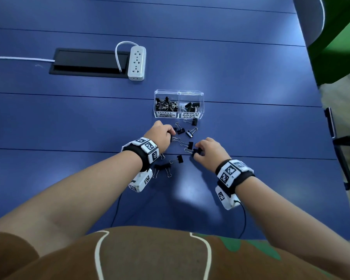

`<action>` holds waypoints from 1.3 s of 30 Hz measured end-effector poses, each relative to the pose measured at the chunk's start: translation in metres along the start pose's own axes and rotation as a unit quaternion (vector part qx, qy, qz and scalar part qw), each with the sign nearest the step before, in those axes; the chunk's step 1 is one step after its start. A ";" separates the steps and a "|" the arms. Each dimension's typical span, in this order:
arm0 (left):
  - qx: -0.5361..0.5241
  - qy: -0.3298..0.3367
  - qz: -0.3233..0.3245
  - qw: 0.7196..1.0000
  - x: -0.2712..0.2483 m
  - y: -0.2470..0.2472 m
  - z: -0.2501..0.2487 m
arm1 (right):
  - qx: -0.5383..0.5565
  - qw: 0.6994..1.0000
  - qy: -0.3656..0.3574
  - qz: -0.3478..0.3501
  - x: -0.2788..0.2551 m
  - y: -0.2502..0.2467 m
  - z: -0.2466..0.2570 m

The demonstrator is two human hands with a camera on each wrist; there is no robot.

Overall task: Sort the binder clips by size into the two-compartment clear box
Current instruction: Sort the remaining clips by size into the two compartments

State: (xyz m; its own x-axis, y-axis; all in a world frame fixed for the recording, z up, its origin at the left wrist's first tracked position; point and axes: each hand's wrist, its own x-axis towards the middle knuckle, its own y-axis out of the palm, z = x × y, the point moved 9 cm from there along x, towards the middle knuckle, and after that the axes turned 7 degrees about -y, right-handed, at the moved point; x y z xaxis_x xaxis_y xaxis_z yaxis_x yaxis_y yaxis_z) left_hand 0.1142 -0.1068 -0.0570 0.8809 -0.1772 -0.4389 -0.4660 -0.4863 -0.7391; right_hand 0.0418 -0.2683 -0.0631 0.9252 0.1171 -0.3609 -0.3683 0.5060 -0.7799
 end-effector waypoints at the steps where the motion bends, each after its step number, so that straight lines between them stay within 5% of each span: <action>1: 0.013 0.000 -0.004 1.000 0.000 0.000 0.003 | -0.014 1.000 0.001 0.015 -0.002 0.007 0.001; 14: 0.095 0.026 0.016 0.995 0.001 0.013 0.005 | 0.095 0.993 0.059 -0.029 0.002 0.006 -0.014; 19: 0.086 0.027 0.013 0.996 0.000 0.011 0.003 | 0.182 0.974 0.056 -0.120 0.031 -0.046 -0.007; 25: 0.064 0.043 0.021 0.997 -0.003 0.006 -0.002 | 0.152 0.971 0.007 -0.186 0.087 -0.106 0.020; 33: -0.031 0.077 -0.061 0.995 0.006 -0.040 -0.035 | 0.038 0.985 -0.043 -0.160 0.085 -0.095 0.036; 39: -0.036 0.069 -0.094 0.993 0.046 -0.071 -0.066 | -0.114 0.993 0.008 0.026 0.070 -0.028 0.013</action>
State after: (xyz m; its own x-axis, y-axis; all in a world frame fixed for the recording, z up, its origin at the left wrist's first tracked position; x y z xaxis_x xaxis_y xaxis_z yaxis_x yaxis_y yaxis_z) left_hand 0.1931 -0.1369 0.0085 0.9568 -0.1911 -0.2191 -0.2902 -0.5804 -0.7609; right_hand 0.1179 -0.2636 -0.0600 0.9033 0.1230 -0.4109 -0.4287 0.2935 -0.8545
